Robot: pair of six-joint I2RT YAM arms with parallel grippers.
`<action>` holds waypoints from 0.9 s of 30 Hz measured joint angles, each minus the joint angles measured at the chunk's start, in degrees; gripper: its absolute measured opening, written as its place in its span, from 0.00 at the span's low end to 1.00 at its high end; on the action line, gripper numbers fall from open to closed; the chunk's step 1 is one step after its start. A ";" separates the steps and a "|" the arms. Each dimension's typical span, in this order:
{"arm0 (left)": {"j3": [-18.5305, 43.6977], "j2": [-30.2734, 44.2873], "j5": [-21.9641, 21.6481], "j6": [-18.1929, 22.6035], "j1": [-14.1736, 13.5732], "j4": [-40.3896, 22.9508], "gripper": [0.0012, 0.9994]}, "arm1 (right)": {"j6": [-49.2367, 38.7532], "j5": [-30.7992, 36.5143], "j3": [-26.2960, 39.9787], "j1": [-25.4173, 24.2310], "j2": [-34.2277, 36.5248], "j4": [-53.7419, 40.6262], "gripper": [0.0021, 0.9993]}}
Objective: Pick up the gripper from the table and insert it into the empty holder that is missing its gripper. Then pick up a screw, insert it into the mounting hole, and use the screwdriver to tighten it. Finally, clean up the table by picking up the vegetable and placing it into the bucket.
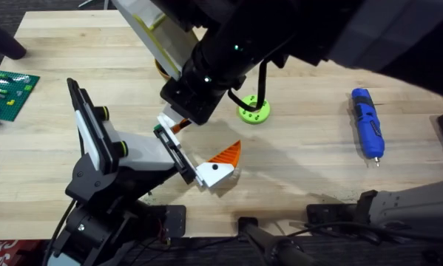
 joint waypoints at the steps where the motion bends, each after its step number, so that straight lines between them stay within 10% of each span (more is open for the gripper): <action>1: 0.00 0.01 0.00 -0.05 0.00 -0.09 0.99 | 0.00 0.00 0.00 0.00 0.00 -0.06 0.01; 27: 0.00 0.02 0.00 -0.41 0.00 0.04 0.99 | -2.56 1.25 -0.02 0.00 -2.36 -1.18 0.01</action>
